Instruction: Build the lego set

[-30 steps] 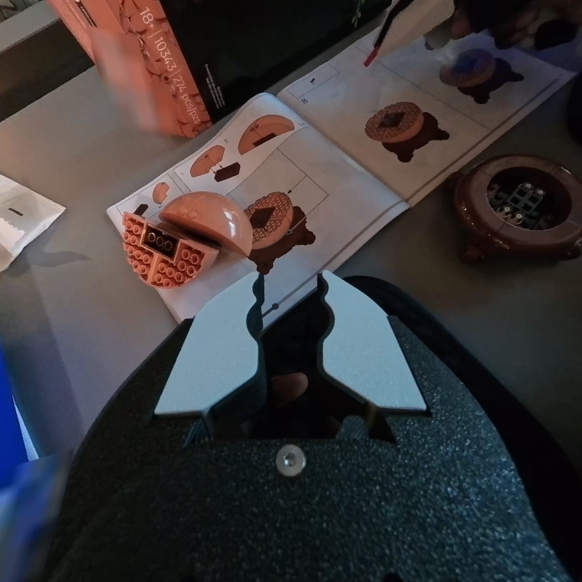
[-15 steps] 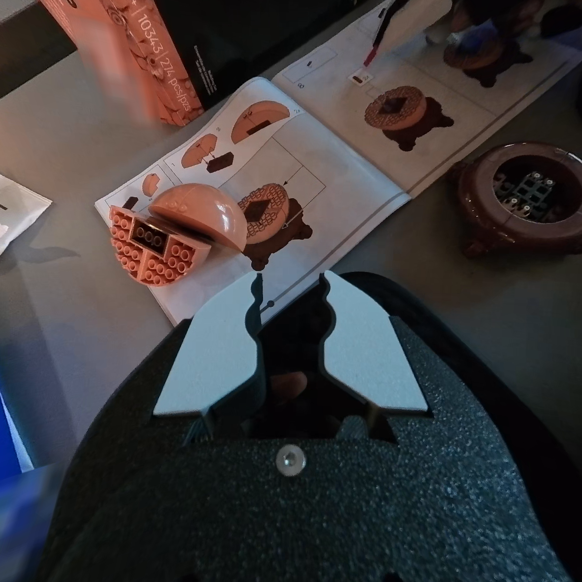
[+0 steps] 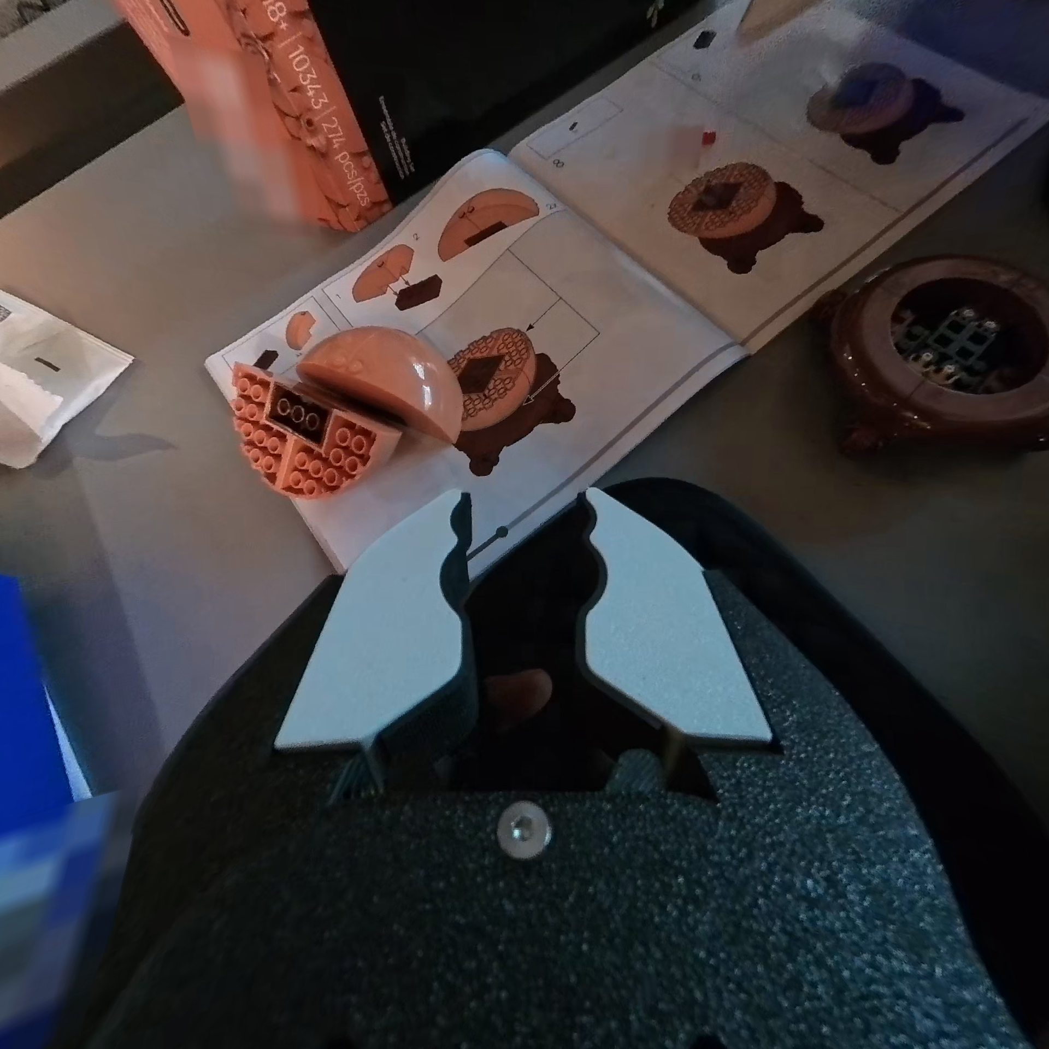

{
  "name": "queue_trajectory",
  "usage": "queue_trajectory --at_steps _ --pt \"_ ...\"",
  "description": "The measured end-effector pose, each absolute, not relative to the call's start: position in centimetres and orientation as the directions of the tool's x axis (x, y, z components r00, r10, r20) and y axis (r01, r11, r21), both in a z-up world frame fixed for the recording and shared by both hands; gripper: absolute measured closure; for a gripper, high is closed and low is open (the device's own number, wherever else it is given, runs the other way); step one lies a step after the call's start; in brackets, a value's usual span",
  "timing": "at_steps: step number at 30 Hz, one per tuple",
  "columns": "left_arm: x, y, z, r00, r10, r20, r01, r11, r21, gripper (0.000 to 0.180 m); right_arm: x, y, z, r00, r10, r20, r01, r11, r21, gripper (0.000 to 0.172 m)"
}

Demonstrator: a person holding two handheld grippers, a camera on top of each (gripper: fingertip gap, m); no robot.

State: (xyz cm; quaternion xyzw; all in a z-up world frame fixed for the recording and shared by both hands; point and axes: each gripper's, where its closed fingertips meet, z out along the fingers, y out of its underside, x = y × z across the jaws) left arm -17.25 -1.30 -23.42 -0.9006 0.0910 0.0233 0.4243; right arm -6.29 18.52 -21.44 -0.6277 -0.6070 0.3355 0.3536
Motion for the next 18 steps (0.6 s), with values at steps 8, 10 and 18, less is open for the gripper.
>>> queue_trajectory --at_steps 8,10,18 --pt "-17.1 -1.9 -23.3 0.987 -0.133 -0.086 -0.149 -0.603 -0.784 0.145 -5.5 10.6 -18.1 -0.229 0.973 -0.018 0.43 0.085 -0.899 0.117" --pt "-17.1 -1.9 -23.1 0.989 -0.127 -0.081 -0.141 -0.591 -0.795 0.145 -6.4 8.5 -17.6 -0.306 0.951 -0.04 0.422 0.098 -0.901 0.103" --pt "-17.5 -2.9 -22.0 0.993 -0.098 -0.066 -0.108 -0.526 -0.844 0.145 -15.7 3.7 -18.4 -0.592 0.792 0.148 0.465 0.486 -0.74 0.087"
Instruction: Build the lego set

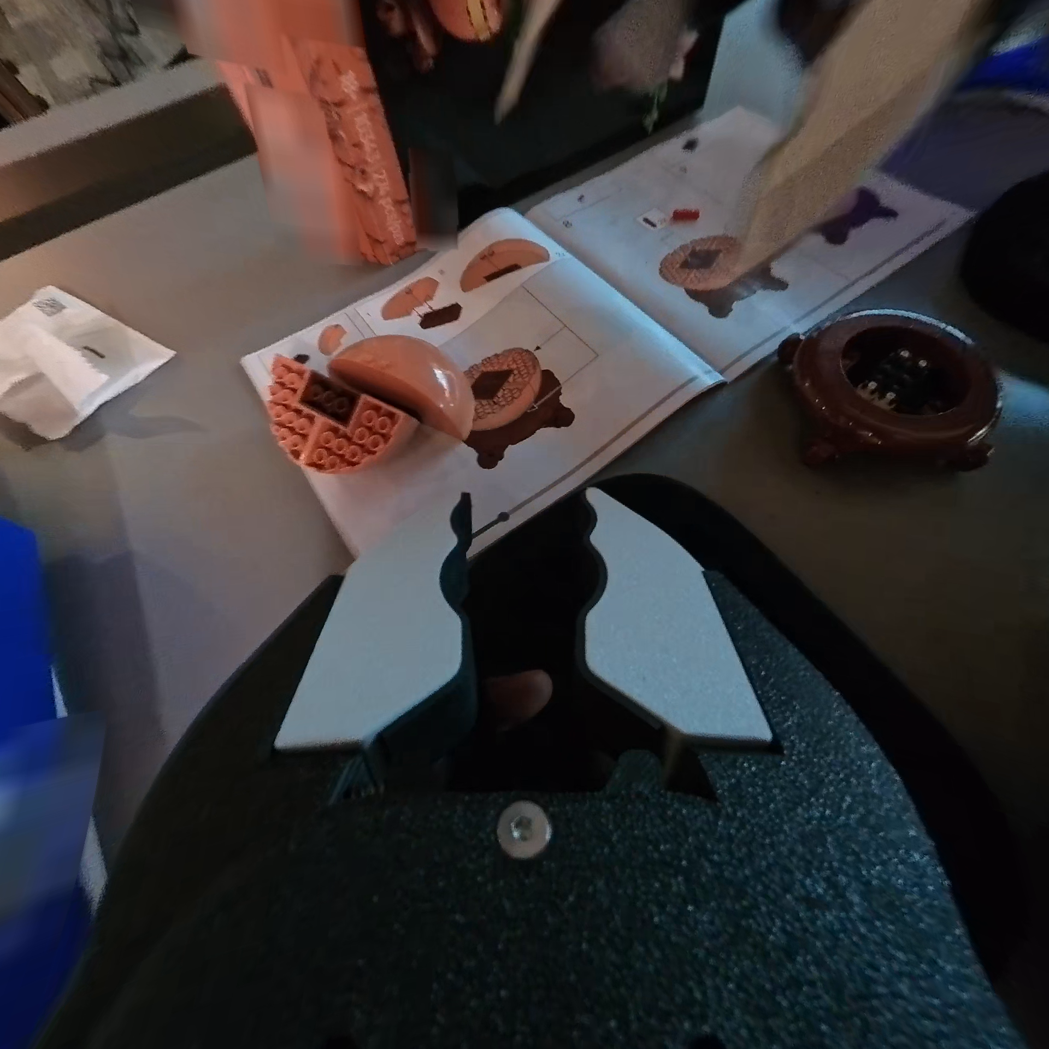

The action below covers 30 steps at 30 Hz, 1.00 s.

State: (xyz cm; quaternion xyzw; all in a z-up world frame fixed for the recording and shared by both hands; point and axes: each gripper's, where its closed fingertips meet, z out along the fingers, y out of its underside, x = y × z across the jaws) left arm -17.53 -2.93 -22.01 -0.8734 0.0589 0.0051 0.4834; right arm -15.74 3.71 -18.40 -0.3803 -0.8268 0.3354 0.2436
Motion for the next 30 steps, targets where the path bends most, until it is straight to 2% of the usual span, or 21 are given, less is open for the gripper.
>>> queue_trajectory --at_steps 3,6,8,13,18,21,23,24,26,27,28,30 --pt "-17.6 -3.5 -21.6 0.994 -0.099 -0.033 -0.079 -0.496 -0.865 0.145 -19.0 4.7 -21.2 -0.646 0.745 0.167 0.531 0.595 -0.603 0.087" --pt "-17.5 -3.8 -21.4 0.993 -0.116 -0.002 -0.057 -0.474 -0.879 0.145 -21.2 3.8 -23.4 -0.698 0.713 0.07 0.553 0.598 -0.58 0.087" --pt "-17.5 -3.9 -21.5 0.992 -0.126 0.016 -0.045 -0.467 -0.883 0.145 -22.0 4.1 -25.1 -0.719 0.69 0.081 0.554 0.64 -0.533 0.086" --pt "-17.9 -3.8 -21.9 0.991 -0.129 0.041 -0.024 -0.464 -0.886 0.145 -23.5 4.8 -26.8 -0.718 0.687 0.111 0.552 0.659 -0.511 0.09" --pt "-18.4 -3.6 -22.0 0.99 -0.135 0.035 -0.031 -0.454 -0.89 0.145 -23.7 4.9 -26.6 -0.706 0.704 0.081 0.544 0.612 -0.575 0.095" --pt "-19.0 -3.3 -21.3 0.993 -0.119 0.004 -0.046 -0.42 -0.906 0.144 -22.7 4.4 -25.1 -0.644 0.758 -0.1 0.596 0.415 -0.687 0.095" --pt "-19.6 -3.0 -20.1 0.992 -0.104 -0.065 -0.098 -0.357 -0.929 0.134 -21.3 3.0 -21.9 -0.596 0.717 -0.363 0.633 0.141 -0.761 0.095" --pt "-20.0 -2.8 -19.1 0.987 -0.094 -0.13 -0.153 -0.303 -0.941 0.127 -20.2 1.9 -19.7 -0.582 0.618 -0.528 0.656 -0.027 -0.754 0.095" --pt "-19.5 -2.5 -16.8 0.939 -0.13 -0.318 -0.336 -0.155 -0.929 0.109 -17.8 0.5 -15.5 -0.537 0.335 -0.774 0.722 -0.292 -0.627 0.095" --pt "-18.7 -2.3 -15.8 0.89 -0.159 -0.428 -0.443 -0.073 -0.893 0.106 -16.5 0.1 -14.2 -0.51 0.207 -0.835 0.757 -0.352 -0.55 0.095" --pt "-17.5 -2.2 -14.9 0.827 -0.192 -0.529 -0.537 0.009 -0.843 0.106 -15.2 -0.5 -13.8 -0.481 0.132 -0.866 0.792 -0.359 -0.495 0.095" --pt "-14.9 -1.7 -13.9 0.725 -0.274 -0.632 -0.623 0.132 -0.771 0.109 -12.9 -1.8 -14.7 -0.427 0.123 -0.896 0.848 -0.29 -0.444 0.095"
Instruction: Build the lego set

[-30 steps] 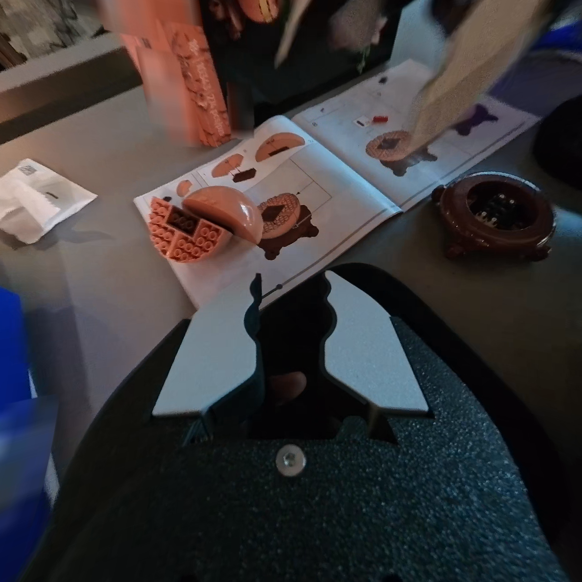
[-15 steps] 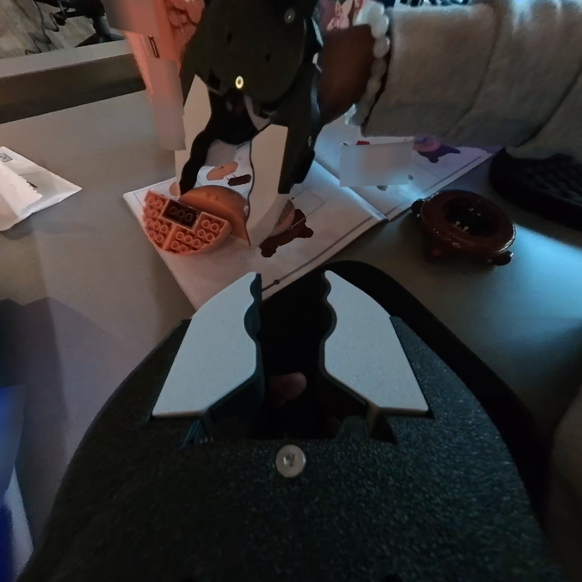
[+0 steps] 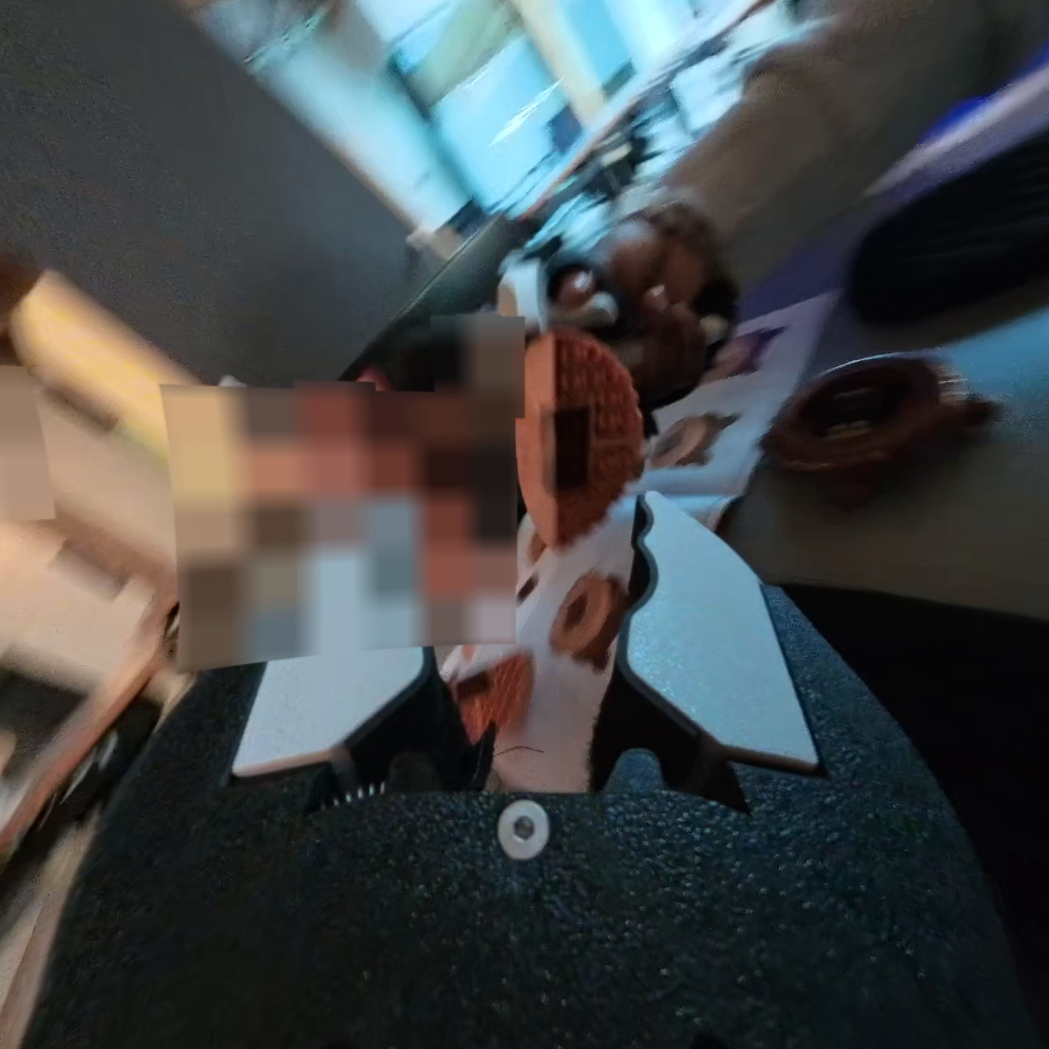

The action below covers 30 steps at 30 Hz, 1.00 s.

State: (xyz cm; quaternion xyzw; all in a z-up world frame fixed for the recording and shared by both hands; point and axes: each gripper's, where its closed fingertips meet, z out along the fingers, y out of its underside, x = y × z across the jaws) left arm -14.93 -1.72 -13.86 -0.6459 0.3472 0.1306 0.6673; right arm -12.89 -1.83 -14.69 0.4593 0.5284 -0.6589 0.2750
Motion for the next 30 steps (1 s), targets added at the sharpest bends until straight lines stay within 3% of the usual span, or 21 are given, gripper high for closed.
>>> queue_trajectory --at_steps 5,10,12,15,17,19,20,22,24,26,30 --pt "-9.0 -1.7 -15.0 0.632 -0.604 -0.485 -0.52 0.133 -0.844 0.11 -9.2 -3.9 -14.4 -0.424 0.172 -0.889 0.885 -0.133 -0.447 0.095" --pt "-6.7 -1.2 -14.2 0.697 -0.618 -0.362 -0.386 0.103 -0.917 0.134 -7.9 -4.9 -13.8 -0.421 0.221 -0.879 0.898 -0.036 -0.439 0.094" --pt "-6.8 -1.0 -13.7 0.75 -0.585 -0.307 -0.311 0.097 -0.945 0.135 -8.3 -4.6 -13.1 -0.424 0.24 -0.873 0.891 -0.061 -0.45 0.095" --pt "-8.0 -0.7 -12.0 0.84 -0.541 -0.049 -0.018 0.062 -0.998 0.136 -9.6 -2.6 -10.0 -0.527 0.267 -0.807 0.787 -0.204 -0.582 0.084" --pt "-9.4 -0.4 -11.0 0.823 -0.519 0.23 0.274 0.008 -0.962 0.136 -10.2 -0.7 -9.1 -0.632 0.476 -0.612 0.607 -0.189 -0.772 0.076" --pt "-10.7 -0.1 -10.4 0.686 -0.518 0.511 0.555 -0.08 -0.828 0.136 -10.7 1.7 -9.1 -0.624 0.757 -0.194 0.346 0.045 -0.937 0.073" --pt "-11.2 -0.1 -10.0 0.596 -0.529 0.604 0.655 -0.115 -0.747 0.136 -10.4 2.4 -8.7 -0.565 0.824 0.031 0.224 0.189 -0.956 0.074" --pt "-12.3 0.2 -9.6 0.457 -0.515 0.725 0.787 -0.147 -0.6 0.137 -9.6 2.3 -7.8 -0.4 0.813 0.423 0.037 0.476 -0.879 0.083" --pt "-12.3 0.7 -9.8 0.39 -0.491 0.779 0.825 -0.19 -0.533 0.137 -9.2 0.8 -8.0 -0.257 0.657 0.709 -0.044 0.725 -0.688 0.095" --pt "-11.6 1.2 -10.0 0.365 -0.467 0.805 0.828 -0.232 -0.511 0.137 -9.7 -0.6 -9.3 -0.231 0.535 0.813 -0.025 0.832 -0.555 0.086" --pt "-9.7 1.8 -10.5 0.335 -0.431 0.838 0.809 -0.324 -0.491 0.137 -10.9 -0.9 -11.1 -0.325 0.492 0.808 0.023 0.858 -0.513 0.059"
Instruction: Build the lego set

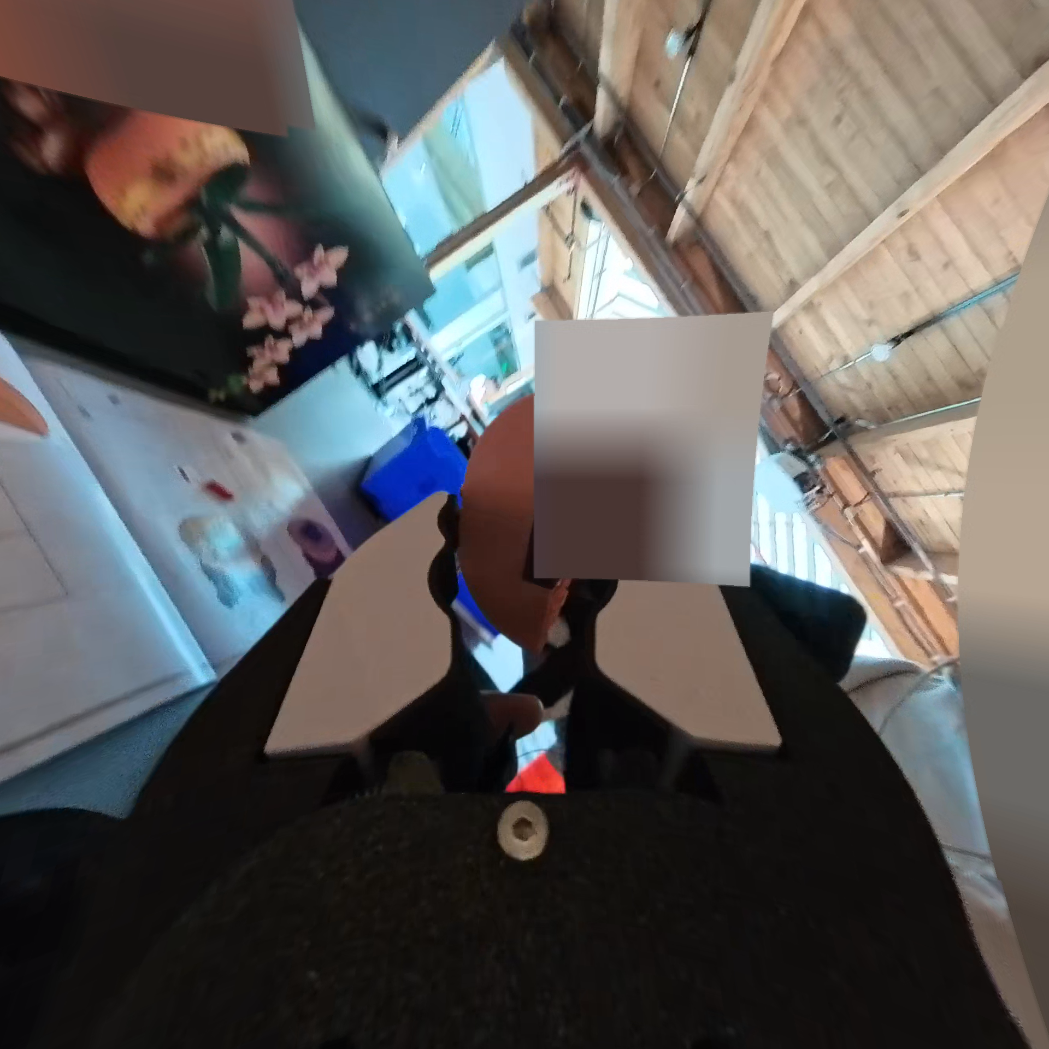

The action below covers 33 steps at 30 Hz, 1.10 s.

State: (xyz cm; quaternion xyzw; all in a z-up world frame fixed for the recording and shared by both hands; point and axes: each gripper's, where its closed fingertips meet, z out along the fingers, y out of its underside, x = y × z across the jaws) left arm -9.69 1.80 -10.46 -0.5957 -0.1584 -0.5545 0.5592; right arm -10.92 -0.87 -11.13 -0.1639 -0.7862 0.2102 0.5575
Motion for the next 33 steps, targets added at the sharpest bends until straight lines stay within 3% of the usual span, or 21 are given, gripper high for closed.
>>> queue_trajectory --at_steps 5,8,10,15,18,21,23,27,30,33 --pt "-8.0 2.0 -11.7 0.37 -0.372 0.851 0.763 -0.402 -0.507 0.137 -10.7 -0.3 -12.4 -0.419 0.438 0.795 0.052 0.886 -0.461 0.064" --pt "-7.4 2.3 -12.5 0.435 -0.342 0.833 0.723 -0.419 -0.55 0.137 -10.2 -0.5 -12.6 -0.443 0.444 0.779 0.027 0.875 -0.483 0.084" --pt "-7.1 2.5 -12.7 0.448 -0.332 0.83 0.715 -0.424 -0.556 0.137 -9.9 -0.3 -12.6 -0.44 0.461 0.771 0.032 0.866 -0.5 0.088" --pt "-6.2 2.8 -12.7 0.396 -0.343 0.852 0.73 -0.446 -0.518 0.135 -9.1 0.2 -12.6 -0.448 0.549 0.706 0.048 0.803 -0.593 0.088" --pt "-5.0 2.1 -11.6 0.312 -0.43 0.847 0.703 -0.495 -0.511 0.11 -7.7 0.9 -12.4 -0.476 0.644 0.599 0.059 0.703 -0.709 0.088" --pt "-5.5 0.4 -11.8 0.354 -0.482 0.802 0.647 -0.493 -0.581 0.1 -5.3 2.0 -12.8 -0.531 0.731 0.429 0.083 0.548 -0.832 0.088" --pt "-6.7 -0.8 -13.2 0.525 -0.47 0.709 0.554 -0.444 -0.704 0.104 -3.6 2.8 -13.2 -0.572 0.775 0.27 0.107 0.397 -0.911 0.088" --pt "-8.0 -3.3 -16.6 0.844 -0.417 0.337 0.171 -0.388 -0.906 0.119 -1.4 3.2 -14.1 -0.639 0.768 -0.043 0.157 0.075 -0.985 0.089" --pt "-6.4 -4.0 -17.9 0.896 -0.427 0.126 -0.04 -0.358 -0.933 0.134 -1.1 3.1 -15.3 -0.664 0.727 -0.174 0.207 -0.046 -0.977 0.089" --pt "-4.6 -3.8 -19.7 0.908 -0.415 0.056 -0.134 -0.414 -0.901 0.146 -1.4 2.6 -16.1 -0.668 0.702 -0.249 0.252 -0.101 -0.962 0.089"
